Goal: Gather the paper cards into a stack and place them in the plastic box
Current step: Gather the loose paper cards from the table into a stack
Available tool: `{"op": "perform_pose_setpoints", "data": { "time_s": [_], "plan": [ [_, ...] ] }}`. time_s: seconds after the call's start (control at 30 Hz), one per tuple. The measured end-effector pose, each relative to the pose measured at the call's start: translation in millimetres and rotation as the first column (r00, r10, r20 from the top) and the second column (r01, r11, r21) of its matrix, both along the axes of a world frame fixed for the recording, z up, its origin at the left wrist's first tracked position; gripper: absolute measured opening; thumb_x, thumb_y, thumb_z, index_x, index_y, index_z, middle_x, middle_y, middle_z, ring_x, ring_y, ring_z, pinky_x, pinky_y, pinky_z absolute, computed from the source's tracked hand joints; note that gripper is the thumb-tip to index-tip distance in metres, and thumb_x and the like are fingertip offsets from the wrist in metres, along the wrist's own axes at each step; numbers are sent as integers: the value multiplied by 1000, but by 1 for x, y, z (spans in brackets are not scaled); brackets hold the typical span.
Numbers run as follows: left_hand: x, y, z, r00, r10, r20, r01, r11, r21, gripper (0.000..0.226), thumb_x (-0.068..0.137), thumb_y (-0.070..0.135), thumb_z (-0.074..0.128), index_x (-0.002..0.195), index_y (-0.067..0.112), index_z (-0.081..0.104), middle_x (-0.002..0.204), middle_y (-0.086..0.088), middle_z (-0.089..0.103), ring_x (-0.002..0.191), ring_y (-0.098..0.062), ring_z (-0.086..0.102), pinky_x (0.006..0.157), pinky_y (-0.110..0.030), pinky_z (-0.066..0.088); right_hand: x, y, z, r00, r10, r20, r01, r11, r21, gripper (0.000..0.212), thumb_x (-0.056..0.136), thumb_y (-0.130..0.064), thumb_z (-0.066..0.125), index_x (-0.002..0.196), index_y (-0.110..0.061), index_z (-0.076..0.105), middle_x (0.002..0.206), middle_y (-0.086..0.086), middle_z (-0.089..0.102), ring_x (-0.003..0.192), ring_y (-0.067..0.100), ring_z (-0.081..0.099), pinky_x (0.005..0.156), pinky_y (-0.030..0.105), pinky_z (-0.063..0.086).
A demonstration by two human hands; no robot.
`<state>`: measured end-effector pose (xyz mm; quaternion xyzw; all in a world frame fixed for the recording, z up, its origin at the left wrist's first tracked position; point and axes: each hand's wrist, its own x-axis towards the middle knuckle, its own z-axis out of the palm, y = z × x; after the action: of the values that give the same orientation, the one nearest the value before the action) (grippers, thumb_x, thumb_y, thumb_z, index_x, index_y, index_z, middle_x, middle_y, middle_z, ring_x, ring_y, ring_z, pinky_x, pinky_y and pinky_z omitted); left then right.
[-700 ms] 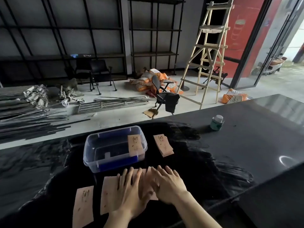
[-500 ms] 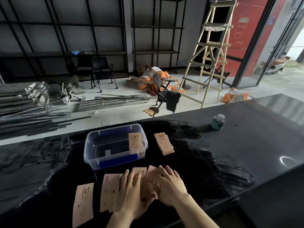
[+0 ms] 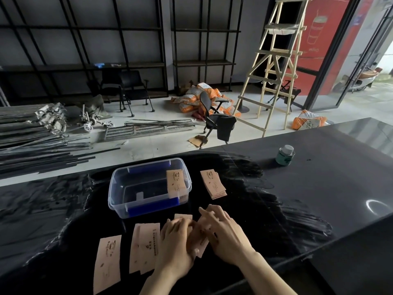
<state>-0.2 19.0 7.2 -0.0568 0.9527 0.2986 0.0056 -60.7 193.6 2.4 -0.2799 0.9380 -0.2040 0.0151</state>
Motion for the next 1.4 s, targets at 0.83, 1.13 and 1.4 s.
{"op": "perform_pose_setpoints", "data": {
  "time_s": [0.83,1.13,1.4],
  "plan": [
    [-23,-26,19,993,115,1,-106,915,390,37,96,7,57,115,39,58,99,9,69,93,-7,68,84,-24,57,1,14,-12,989,-82,-126,73,995,-72,29,94,-28,57,122,-29,53,111,-6,57,98,18,58,76,33,55],
    [-14,-4,5,994,-33,-101,61,953,297,53,84,12,75,117,48,53,112,20,65,105,4,64,94,-17,55,-1,6,-12,973,-39,-229,30,999,-44,73,92,-33,66,155,-23,30,157,1,42,142,20,40,113,36,43],
    [5,-34,3,861,425,-279,-471,873,-124,47,83,42,67,126,27,53,122,7,62,113,-14,58,95,-36,51,0,-12,-15,973,84,-216,-77,996,43,53,90,-20,68,139,-23,49,118,-5,60,104,17,58,86,29,54]
  ]
}}
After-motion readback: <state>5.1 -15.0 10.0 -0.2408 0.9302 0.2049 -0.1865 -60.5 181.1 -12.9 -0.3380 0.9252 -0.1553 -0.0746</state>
